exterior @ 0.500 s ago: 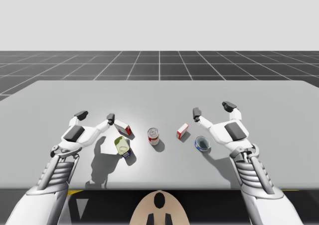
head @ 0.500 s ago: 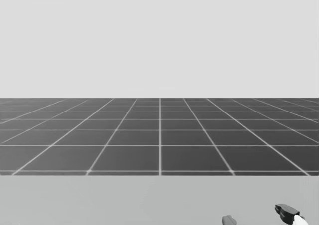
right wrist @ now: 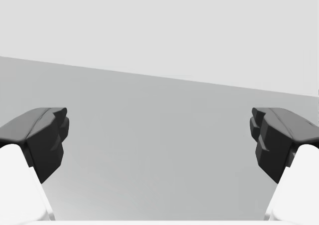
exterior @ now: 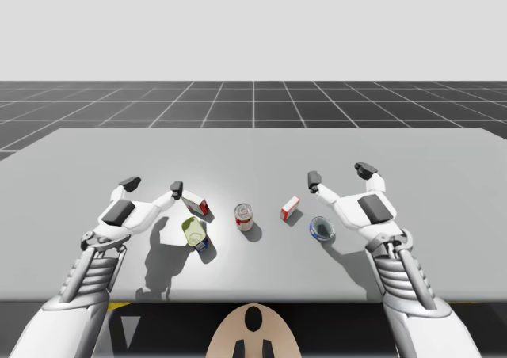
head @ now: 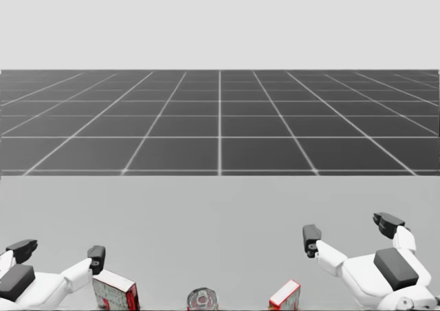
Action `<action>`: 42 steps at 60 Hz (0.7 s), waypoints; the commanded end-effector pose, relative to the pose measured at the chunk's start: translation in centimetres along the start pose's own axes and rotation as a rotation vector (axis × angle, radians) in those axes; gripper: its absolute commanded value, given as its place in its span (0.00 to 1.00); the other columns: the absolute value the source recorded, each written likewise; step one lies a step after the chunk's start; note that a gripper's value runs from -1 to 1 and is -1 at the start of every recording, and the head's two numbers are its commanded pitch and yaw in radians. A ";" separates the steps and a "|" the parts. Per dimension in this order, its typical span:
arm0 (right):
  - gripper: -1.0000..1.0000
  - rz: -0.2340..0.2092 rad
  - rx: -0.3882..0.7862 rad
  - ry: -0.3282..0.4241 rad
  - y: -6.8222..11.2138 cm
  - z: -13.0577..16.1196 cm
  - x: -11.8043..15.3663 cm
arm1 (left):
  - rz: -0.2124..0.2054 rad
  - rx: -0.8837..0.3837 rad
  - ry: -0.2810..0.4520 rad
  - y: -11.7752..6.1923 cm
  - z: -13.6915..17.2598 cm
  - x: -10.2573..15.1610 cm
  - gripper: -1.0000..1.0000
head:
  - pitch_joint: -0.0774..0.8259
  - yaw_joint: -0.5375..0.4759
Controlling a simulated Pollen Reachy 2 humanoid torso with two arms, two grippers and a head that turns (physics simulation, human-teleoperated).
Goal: Lift the tuna fish can off the table.
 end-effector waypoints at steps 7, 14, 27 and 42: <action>0.00 -0.007 -0.004 -0.002 -0.1 -0.1 0.1 | 0.002 -0.004 0.002 0.0 -0.1 0.0 0.00 | 0.50 0.49; 0.00 -0.008 -0.002 -0.005 -0.1 -0.1 0.1 | 0.013 -0.014 0.005 0.0 0.0 0.0 0.00 | 0.58 0.46; 0.00 -0.010 -0.003 -0.007 -0.2 -0.1 0.2 | 0.035 -0.031 0.007 -0.1 0.1 0.2 0.00 | 0.72 0.34; 0.00 -0.031 0.004 -0.008 -0.3 0.0 0.3 | 0.068 -0.049 0.011 -0.1 0.2 0.3 0.00 | 0.88 0.22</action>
